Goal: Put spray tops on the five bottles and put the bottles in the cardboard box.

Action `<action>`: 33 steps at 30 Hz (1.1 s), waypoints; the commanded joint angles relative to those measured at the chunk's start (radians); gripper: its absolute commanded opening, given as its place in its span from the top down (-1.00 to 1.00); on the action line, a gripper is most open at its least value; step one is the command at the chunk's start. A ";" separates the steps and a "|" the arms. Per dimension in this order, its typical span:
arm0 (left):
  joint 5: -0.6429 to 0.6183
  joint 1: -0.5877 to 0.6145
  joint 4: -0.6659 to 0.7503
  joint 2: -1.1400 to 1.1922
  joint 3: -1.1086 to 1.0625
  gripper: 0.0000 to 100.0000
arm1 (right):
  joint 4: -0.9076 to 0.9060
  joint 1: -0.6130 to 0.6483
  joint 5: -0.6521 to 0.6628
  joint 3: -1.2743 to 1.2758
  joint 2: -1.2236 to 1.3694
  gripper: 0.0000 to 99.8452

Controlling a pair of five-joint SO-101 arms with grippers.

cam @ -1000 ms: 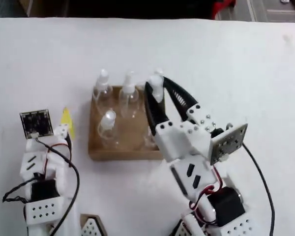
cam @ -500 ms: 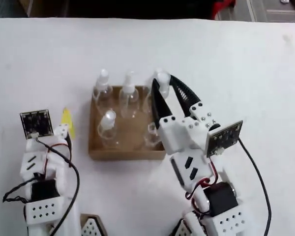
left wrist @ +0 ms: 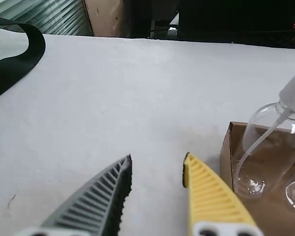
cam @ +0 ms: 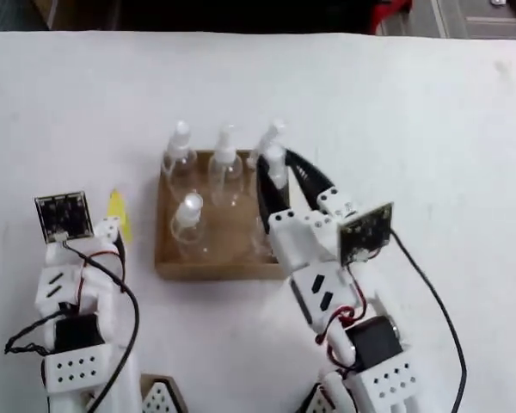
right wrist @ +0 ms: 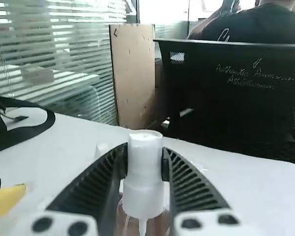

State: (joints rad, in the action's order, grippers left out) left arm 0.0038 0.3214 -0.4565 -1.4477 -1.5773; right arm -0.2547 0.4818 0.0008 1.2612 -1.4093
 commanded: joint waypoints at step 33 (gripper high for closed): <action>-0.002 -0.008 0.026 -0.012 0.035 0.66 | -0.002 -0.012 0.014 -0.051 -0.237 0.97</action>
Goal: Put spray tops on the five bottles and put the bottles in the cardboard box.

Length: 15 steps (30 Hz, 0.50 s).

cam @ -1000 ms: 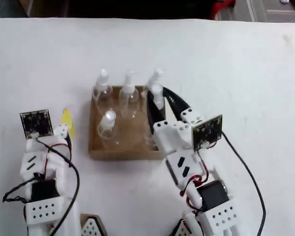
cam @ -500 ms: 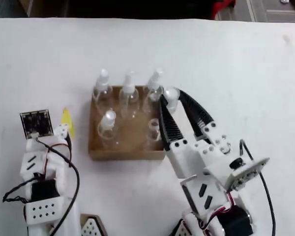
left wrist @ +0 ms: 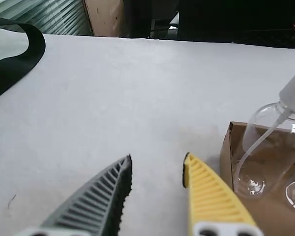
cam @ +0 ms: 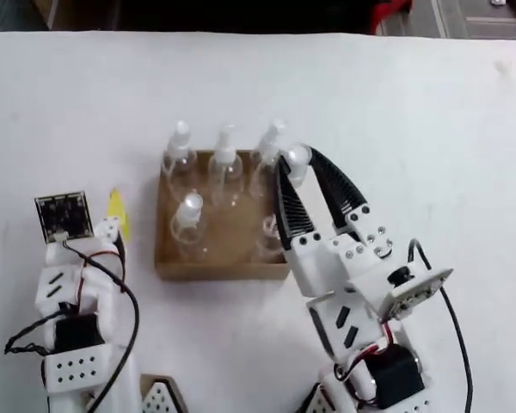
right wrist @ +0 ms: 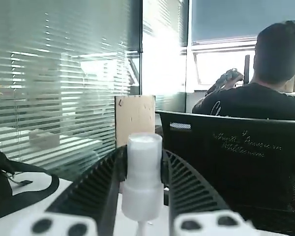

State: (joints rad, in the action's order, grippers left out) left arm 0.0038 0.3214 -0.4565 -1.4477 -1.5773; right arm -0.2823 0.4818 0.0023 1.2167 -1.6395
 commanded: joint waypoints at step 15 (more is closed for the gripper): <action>-0.002 -0.010 0.026 -0.012 0.035 0.66 | 0.108 -0.008 0.089 0.087 -0.007 0.97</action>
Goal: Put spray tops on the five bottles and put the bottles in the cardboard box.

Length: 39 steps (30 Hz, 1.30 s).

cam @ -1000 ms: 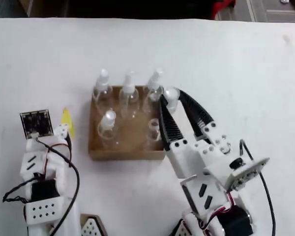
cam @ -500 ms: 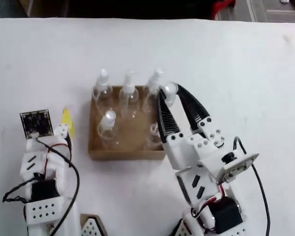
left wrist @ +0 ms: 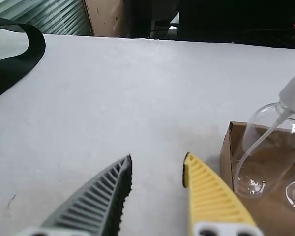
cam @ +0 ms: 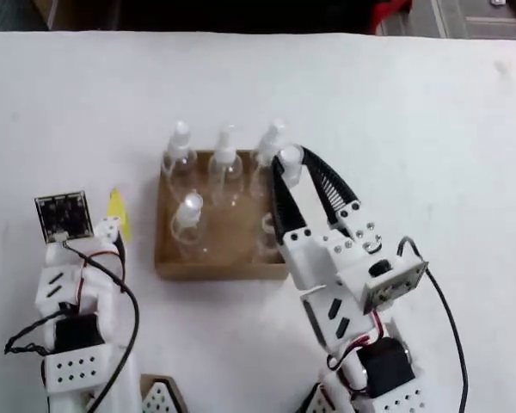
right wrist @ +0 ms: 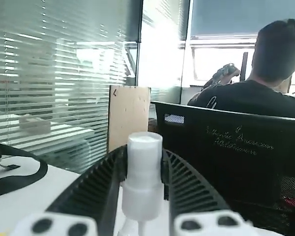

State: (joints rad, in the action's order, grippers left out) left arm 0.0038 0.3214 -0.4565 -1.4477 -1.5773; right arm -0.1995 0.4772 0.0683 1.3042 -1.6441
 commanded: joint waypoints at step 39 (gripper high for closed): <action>-0.002 -0.010 0.026 -0.012 0.035 0.66 | 0.059 0.022 0.025 0.109 -0.012 0.97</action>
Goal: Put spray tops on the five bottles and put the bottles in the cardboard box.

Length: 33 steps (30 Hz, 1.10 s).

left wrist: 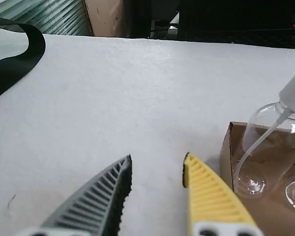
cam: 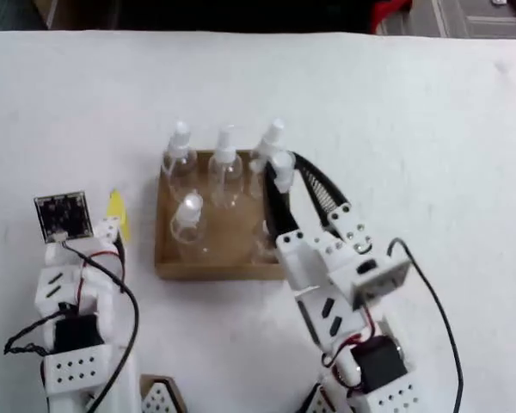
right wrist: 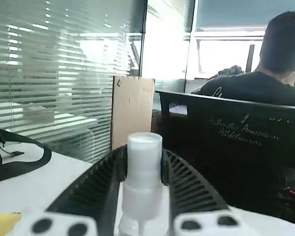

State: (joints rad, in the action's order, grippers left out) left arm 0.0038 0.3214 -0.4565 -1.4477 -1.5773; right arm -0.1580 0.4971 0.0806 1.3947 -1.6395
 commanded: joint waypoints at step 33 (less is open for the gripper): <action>-0.002 -0.010 0.026 -0.012 0.035 0.66 | -0.039 -0.018 0.006 0.256 -0.016 0.97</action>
State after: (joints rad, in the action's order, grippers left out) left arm 0.0038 0.3214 -0.4565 -1.4477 -1.5773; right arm -0.2501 0.4925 0.0806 1.6448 -1.6502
